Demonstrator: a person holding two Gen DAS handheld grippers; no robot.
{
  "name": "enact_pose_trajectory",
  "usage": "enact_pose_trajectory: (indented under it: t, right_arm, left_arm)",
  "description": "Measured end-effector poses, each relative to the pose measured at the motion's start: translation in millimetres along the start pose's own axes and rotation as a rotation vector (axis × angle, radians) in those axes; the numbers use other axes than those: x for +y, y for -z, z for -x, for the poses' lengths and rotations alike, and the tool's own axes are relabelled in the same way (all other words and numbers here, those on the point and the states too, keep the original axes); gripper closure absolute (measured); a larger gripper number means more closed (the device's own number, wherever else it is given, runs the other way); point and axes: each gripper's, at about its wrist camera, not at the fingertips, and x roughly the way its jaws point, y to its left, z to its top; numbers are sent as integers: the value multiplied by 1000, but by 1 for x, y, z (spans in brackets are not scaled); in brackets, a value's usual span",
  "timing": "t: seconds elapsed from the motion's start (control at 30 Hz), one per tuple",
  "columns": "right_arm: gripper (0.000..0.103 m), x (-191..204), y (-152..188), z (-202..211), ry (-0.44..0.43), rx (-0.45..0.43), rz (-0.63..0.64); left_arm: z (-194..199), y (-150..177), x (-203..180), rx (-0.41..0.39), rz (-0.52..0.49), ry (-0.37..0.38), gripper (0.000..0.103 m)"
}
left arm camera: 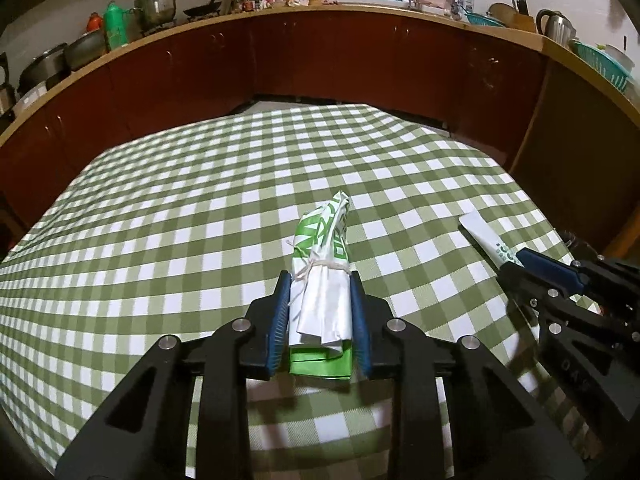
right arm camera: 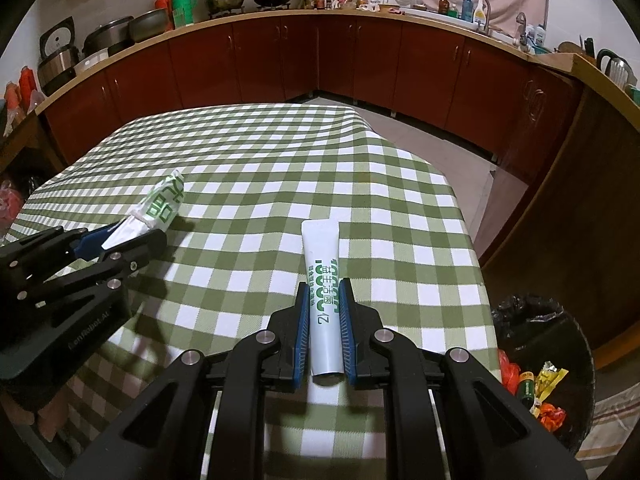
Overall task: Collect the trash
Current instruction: 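Carry the white tube and packet over the bin and open both tools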
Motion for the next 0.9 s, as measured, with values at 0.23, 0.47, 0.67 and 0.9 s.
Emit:
enact_pose_trajectory:
  t: [0.23, 0.47, 0.67, 0.9]
  right_arm:
    - [87, -2, 13, 19, -13, -32, -11]
    - [87, -18, 28, 44, 0, -72, -38]
    - [87, -46, 38, 67, 43, -115, -81]
    - [87, -92, 56, 93, 131, -157, -137]
  left_arm:
    - [24, 8, -2, -26, 17, -5, 76]
    - [50, 18, -11, -47, 27, 0, 76]
    - [68, 19, -36, -81, 12, 22, 76]
    - [80, 16, -86, -116, -37, 76, 75]
